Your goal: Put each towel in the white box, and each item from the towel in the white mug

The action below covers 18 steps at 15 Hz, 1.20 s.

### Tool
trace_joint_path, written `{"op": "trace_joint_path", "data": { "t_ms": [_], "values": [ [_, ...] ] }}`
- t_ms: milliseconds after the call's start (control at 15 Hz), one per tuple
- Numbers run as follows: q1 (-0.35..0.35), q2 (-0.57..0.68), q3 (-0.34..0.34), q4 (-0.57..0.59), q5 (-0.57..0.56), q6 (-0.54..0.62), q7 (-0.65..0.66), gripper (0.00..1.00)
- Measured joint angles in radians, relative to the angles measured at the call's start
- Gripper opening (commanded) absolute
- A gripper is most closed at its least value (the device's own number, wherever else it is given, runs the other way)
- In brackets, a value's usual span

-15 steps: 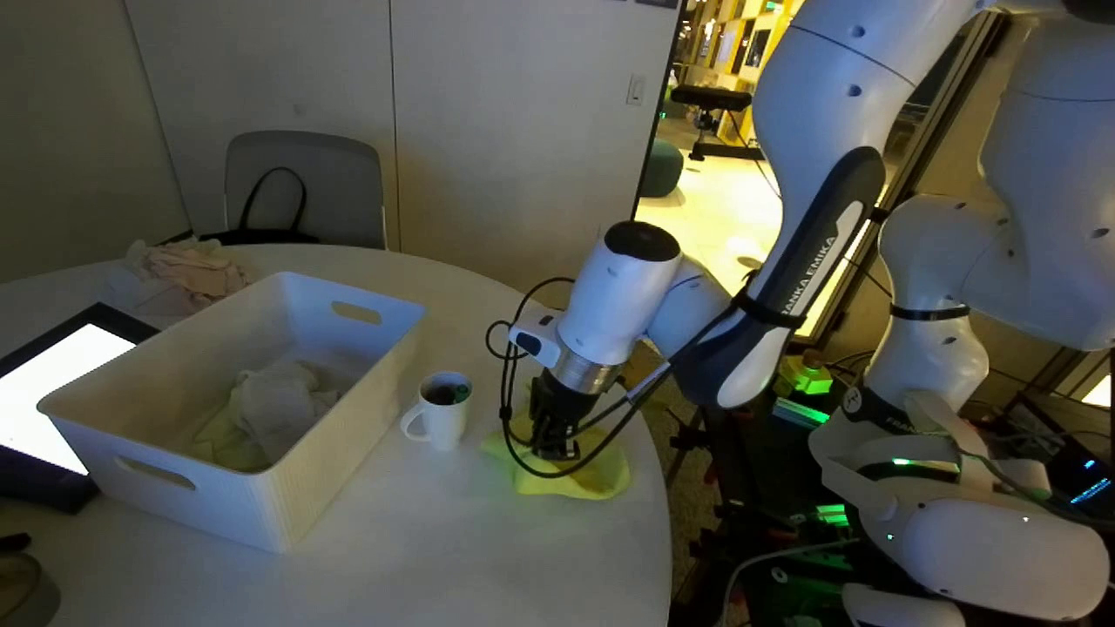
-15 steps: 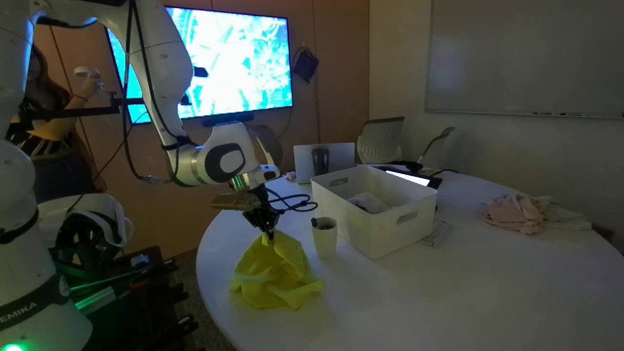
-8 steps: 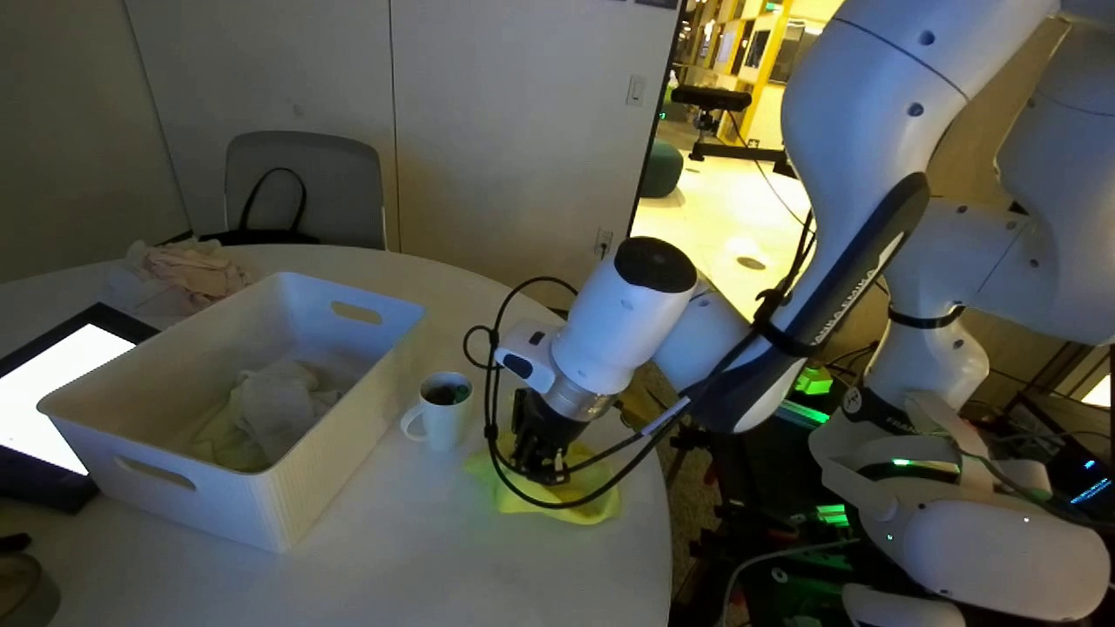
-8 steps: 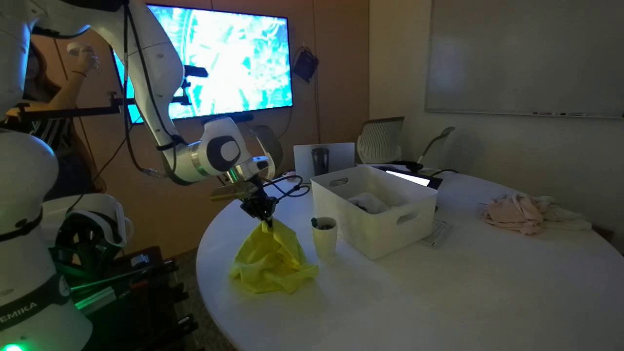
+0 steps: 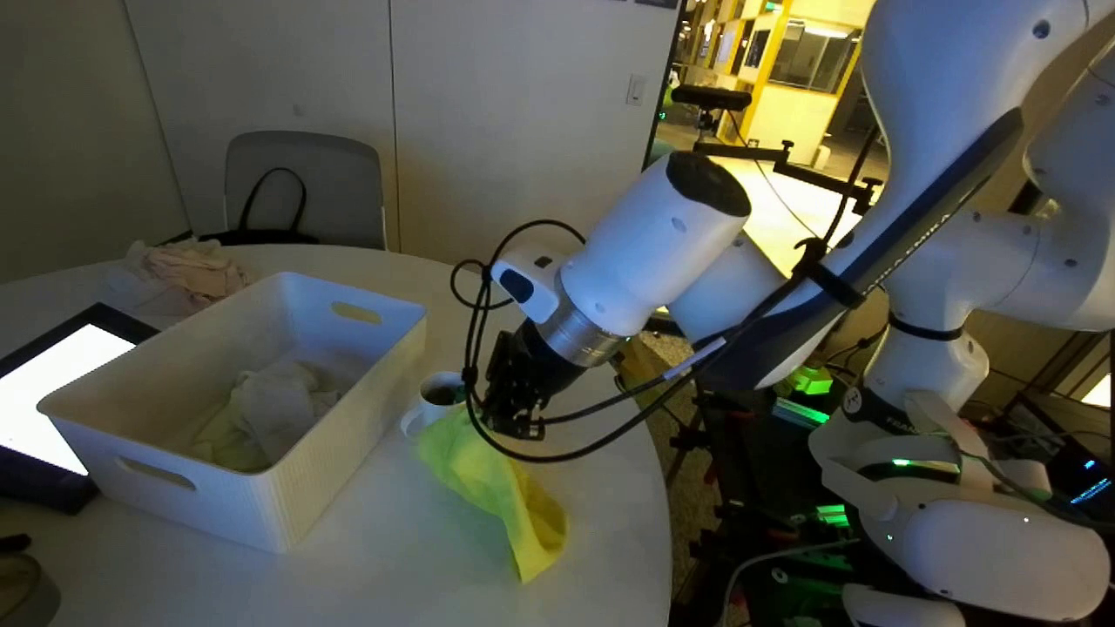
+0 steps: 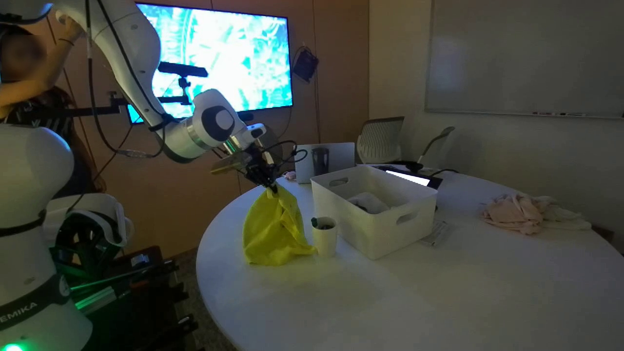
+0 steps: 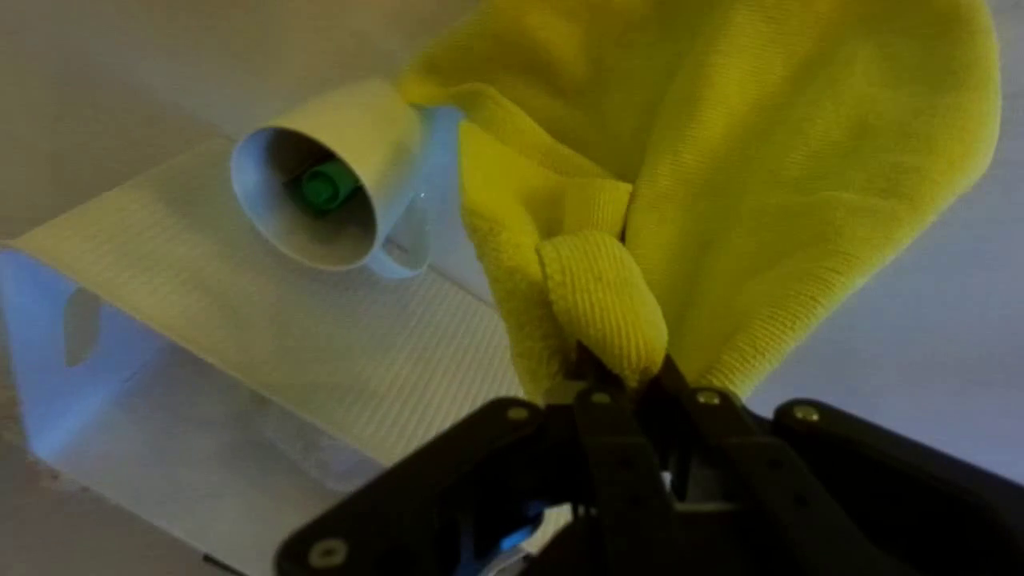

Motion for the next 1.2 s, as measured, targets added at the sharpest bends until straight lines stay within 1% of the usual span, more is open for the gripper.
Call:
{"op": "trace_joint_path", "data": {
  "t_ms": [267, 600, 733, 933, 1200],
  "values": [
    [0.24, -0.054, -0.291, 0.008, -0.049, -0.025, 0.103, 0.09],
    [0.537, -0.061, -0.614, 0.013, -0.046, -0.045, 0.2, 0.09],
    [0.658, -0.061, -0.738, 0.012, -0.027, -0.052, 0.213, 0.09],
    [0.827, -0.06, -0.904, 0.01, 0.041, -0.075, 0.213, 0.09],
    [0.991, -0.049, -1.062, 0.008, 0.144, -0.104, 0.204, 0.09]
  ]
}}
